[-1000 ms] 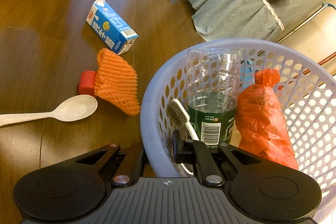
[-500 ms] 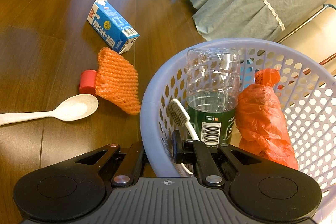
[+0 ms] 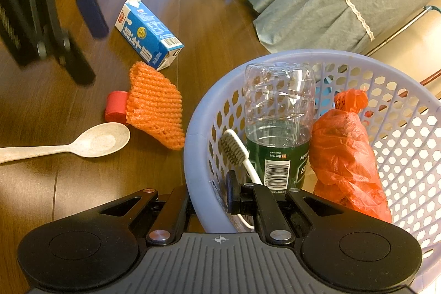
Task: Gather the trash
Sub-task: 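Move the open left tool down toward the orange mesh sleeve and red cap, then close the left tool on the red cap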
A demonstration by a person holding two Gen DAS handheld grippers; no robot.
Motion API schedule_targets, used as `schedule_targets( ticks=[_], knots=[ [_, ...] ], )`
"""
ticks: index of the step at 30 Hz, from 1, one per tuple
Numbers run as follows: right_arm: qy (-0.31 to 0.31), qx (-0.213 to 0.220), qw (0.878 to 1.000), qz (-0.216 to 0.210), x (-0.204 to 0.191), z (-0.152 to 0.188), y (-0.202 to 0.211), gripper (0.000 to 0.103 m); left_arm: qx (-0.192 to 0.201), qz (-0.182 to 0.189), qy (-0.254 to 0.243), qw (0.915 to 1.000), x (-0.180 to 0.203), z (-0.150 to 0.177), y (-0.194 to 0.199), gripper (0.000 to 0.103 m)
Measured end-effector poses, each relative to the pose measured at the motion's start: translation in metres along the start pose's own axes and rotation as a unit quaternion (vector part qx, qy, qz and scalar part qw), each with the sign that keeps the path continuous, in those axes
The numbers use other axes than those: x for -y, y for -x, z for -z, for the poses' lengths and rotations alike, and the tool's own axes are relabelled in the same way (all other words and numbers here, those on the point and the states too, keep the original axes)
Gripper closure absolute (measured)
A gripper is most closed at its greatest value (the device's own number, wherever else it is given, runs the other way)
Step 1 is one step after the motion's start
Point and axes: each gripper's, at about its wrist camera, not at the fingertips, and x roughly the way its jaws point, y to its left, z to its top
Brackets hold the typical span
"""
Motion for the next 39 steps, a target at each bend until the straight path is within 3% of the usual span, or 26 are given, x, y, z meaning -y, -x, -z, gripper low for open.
schedule_targets(
  ticks=[4, 11, 29, 39],
  knots=[
    [-0.002, 0.001, 1.000, 0.000, 0.000, 0.001, 0.001, 0.099, -0.009, -0.012, 0.006, 0.9999, 0.001, -0.002, -0.019, 0.062],
    [-0.002, 0.000, 1.000, 0.000, 0.000, 0.001, 0.001, 0.099, -0.019, -0.008, 0.023, 0.9995, -0.003, -0.001, -0.035, 0.062],
    [0.002, 0.000, 1.000, 0.000, 0.000, 0.004, 0.001, 0.098, -0.026, -0.020, 0.010, 0.9994, -0.001, -0.002, -0.052, 0.067],
    [0.002, 0.000, 1.000, 0.000, 0.001, 0.005, 0.001, 0.098, -0.027, -0.014, -0.004, 0.9995, 0.002, 0.000, -0.054, 0.080]
  ],
)
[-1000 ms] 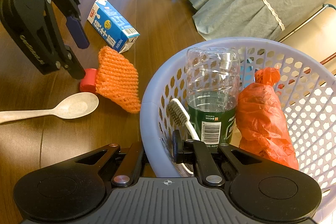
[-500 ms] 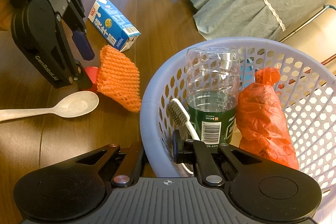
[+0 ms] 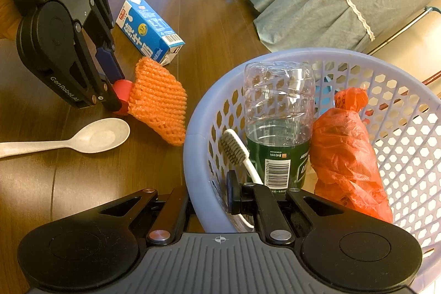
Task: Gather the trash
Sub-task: 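Close the left tool on the red cap, then carry the red cap over the wastebasket and open the left tool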
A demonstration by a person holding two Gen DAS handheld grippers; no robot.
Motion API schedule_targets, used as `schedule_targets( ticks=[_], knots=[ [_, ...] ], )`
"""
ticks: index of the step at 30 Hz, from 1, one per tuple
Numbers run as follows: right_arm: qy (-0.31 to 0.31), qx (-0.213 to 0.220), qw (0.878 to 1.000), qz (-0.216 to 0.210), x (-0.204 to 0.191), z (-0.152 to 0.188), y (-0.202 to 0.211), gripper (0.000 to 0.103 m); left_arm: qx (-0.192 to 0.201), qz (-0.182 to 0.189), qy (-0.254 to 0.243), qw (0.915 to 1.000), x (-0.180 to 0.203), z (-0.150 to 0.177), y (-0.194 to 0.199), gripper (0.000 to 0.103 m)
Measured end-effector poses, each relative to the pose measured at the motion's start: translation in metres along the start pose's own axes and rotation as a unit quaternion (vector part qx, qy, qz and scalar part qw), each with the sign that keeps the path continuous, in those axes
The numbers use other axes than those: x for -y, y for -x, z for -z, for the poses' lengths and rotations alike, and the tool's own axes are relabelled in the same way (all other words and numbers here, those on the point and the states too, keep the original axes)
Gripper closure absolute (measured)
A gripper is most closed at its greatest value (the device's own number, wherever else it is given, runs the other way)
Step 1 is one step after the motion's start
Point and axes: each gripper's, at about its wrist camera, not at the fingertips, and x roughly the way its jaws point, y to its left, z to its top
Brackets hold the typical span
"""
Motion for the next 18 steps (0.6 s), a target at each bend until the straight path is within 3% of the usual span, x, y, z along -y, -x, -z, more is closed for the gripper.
schedule_targets(
  ticks=[18],
  knots=[
    [-0.005, -0.002, 1.000, 0.001, 0.003, 0.000, -0.001, 0.098, -0.004, 0.003, -0.021, 0.9998, -0.014, 0.020, 0.054, 0.081]
  ],
)
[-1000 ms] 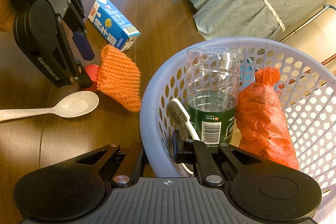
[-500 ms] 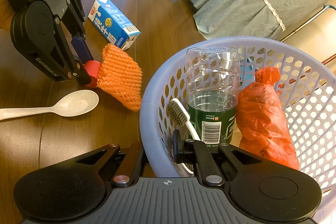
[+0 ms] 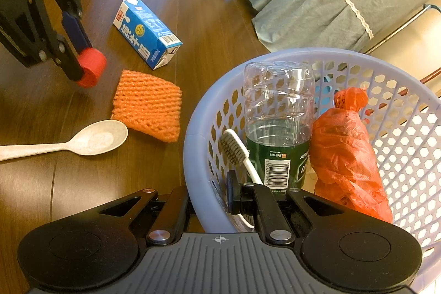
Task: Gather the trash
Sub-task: 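Carry the red cap over the wastebasket and open the left tool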
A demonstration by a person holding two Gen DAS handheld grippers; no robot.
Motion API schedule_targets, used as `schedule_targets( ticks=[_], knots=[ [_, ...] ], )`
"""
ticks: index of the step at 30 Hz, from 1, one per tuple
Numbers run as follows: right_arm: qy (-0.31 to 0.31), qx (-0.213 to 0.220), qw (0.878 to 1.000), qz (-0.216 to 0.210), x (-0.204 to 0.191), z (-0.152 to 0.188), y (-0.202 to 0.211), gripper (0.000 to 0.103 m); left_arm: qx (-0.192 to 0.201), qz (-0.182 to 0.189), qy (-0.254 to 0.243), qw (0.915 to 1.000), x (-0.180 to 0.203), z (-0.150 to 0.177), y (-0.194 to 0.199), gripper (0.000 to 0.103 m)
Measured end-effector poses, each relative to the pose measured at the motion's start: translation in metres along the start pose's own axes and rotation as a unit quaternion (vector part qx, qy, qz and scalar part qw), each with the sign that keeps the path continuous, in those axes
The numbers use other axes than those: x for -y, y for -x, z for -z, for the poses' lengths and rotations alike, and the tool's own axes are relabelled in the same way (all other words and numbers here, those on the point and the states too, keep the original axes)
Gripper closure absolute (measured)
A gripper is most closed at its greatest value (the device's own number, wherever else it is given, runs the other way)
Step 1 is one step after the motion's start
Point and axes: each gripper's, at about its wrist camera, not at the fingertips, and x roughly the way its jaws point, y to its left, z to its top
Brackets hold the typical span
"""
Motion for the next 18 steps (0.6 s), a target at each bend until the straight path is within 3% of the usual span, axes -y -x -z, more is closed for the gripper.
schedule_targets(
  ticks=[6, 12, 18],
  knots=[
    [0.002, -0.001, 1.000, 0.000, 0.001, -0.001, 0.000, 0.098, 0.025, 0.000, 0.004, 0.9997, -0.006, -0.014, 0.025, 0.081],
    [0.001, -0.001, 1.000, 0.001, 0.001, -0.001, 0.000, 0.098, 0.078, 0.004, 0.012, 0.9968, -0.012, -0.052, 0.055, 0.081],
    [0.000, -0.002, 1.000, 0.001, 0.001, -0.001, 0.000, 0.098, 0.124, 0.044, 0.009, 0.9913, 0.005, -0.100, 0.076, 0.081]
  ],
)
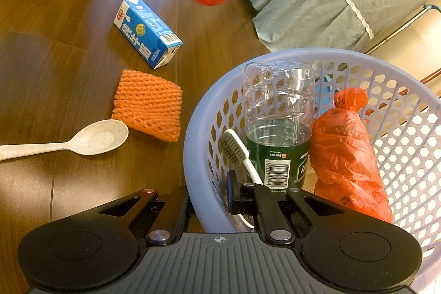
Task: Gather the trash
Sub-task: 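Carry the red cap over the wastebasket and open the left tool, then move the open left tool down to the white plastic spoon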
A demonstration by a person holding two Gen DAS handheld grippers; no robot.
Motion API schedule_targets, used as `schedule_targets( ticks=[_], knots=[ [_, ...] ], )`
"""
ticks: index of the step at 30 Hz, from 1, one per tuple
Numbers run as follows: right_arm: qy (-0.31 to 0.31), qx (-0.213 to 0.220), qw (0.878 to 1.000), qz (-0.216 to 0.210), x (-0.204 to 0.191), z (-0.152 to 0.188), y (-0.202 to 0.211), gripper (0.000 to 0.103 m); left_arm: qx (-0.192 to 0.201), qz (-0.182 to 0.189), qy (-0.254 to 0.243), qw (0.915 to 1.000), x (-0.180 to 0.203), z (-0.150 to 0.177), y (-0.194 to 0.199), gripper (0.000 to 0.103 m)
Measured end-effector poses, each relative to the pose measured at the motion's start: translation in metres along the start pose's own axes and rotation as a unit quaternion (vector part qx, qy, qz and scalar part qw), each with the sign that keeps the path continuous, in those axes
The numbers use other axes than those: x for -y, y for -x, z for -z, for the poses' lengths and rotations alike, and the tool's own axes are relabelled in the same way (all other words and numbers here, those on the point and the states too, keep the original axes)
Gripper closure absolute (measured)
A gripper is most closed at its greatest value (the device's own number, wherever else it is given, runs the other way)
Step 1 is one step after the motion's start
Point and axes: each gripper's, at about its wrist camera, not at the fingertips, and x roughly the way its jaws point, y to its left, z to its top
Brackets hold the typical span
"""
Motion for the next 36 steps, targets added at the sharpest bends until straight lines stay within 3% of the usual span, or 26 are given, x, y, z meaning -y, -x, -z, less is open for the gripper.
schedule_targets(
  ticks=[8, 11, 13, 20, 29, 34, 36],
  knots=[
    [-0.005, 0.001, 1.000, 0.000, -0.002, 0.000, 0.000, 0.098, 0.020, 0.079, -0.021, 0.9965, 0.042, -0.048, -0.030, 0.080],
    [-0.009, 0.001, 1.000, 0.001, -0.001, 0.000, 0.001, 0.099, 0.025, 0.095, -0.021, 0.9950, 0.049, -0.059, -0.043, 0.066],
    [-0.013, 0.002, 1.000, 0.001, 0.000, 0.000, 0.001, 0.099, 0.032, 0.094, -0.023, 0.9948, 0.049, -0.063, -0.042, 0.066],
    [-0.017, 0.003, 1.000, 0.001, 0.001, 0.001, 0.002, 0.098, 0.029, 0.043, 0.007, 0.9986, 0.020, -0.037, -0.018, 0.066],
    [-0.015, 0.002, 1.000, 0.001, 0.000, 0.000, 0.002, 0.098, -0.037, -0.040, 0.036, 0.9978, -0.026, 0.029, 0.007, 0.066],
    [-0.014, 0.001, 1.000, 0.001, 0.000, 0.000, 0.002, 0.098, -0.069, -0.056, 0.080, 0.9929, -0.029, 0.069, 0.012, 0.064],
    [-0.013, 0.001, 1.000, 0.001, 0.000, 0.000, 0.002, 0.098, -0.076, -0.053, 0.075, 0.9928, -0.022, 0.081, 0.010, 0.062]
  ],
)
